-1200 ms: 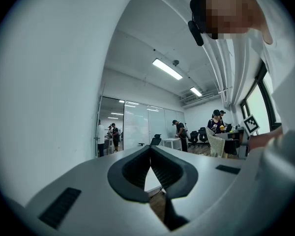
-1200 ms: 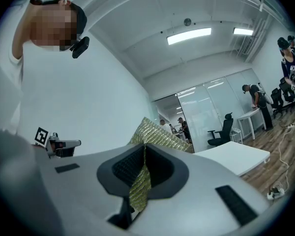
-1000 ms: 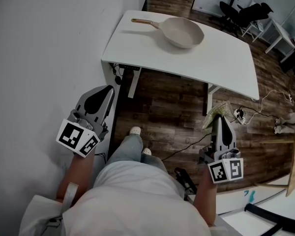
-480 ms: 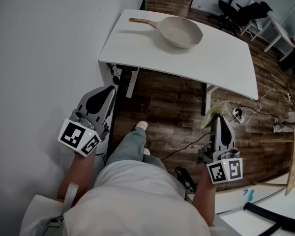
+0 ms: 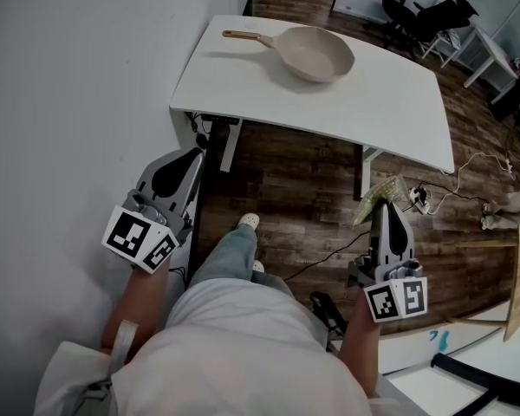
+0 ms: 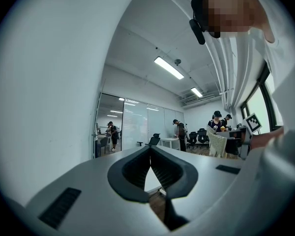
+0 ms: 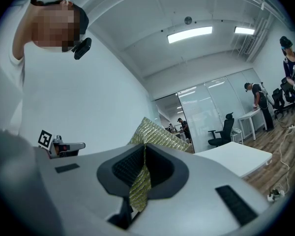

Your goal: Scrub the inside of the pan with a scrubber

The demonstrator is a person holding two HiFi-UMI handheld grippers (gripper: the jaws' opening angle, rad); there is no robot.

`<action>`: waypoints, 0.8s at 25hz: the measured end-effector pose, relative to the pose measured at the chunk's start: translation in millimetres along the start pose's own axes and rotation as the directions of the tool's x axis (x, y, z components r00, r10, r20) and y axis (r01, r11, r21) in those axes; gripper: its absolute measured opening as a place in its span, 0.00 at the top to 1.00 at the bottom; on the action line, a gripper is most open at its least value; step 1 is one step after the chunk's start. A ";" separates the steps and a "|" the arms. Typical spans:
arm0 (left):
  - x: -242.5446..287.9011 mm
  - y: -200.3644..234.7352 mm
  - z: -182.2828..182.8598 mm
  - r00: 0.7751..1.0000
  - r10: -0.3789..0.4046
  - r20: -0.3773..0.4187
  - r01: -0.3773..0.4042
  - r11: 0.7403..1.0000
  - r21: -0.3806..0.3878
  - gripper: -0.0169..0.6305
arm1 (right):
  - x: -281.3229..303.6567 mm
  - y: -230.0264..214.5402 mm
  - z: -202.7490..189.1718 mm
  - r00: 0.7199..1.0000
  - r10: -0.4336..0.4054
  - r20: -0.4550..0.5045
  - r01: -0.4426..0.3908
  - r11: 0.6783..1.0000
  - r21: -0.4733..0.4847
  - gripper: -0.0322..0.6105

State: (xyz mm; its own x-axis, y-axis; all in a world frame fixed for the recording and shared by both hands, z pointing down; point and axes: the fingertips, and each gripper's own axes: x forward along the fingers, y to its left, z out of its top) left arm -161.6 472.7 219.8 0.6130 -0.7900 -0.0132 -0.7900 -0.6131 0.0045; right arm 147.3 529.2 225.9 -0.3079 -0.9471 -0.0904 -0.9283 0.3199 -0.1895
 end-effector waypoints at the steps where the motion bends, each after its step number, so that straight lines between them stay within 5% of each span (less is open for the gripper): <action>1: 2.3 0.6 0.3 1.000 -0.002 0.000 0.002 1.000 0.001 0.95 | 0.3 -1.5 -0.1 1.000 -0.004 0.000 0.004 1.000 0.001 0.91; 20: 49.4 45.7 6.5 1.000 0.009 0.008 -0.009 1.000 0.004 0.95 | 64.4 -14.1 4.9 1.000 0.016 0.001 -0.016 1.000 -0.006 0.91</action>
State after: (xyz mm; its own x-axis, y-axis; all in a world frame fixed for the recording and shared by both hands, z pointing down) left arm -167.5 405.6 212.8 0.6057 -0.7954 -0.0208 -0.7956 -0.6058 0.0006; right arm 141.6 463.9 218.0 -0.3224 -0.9419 -0.0941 -0.9246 0.3346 -0.1823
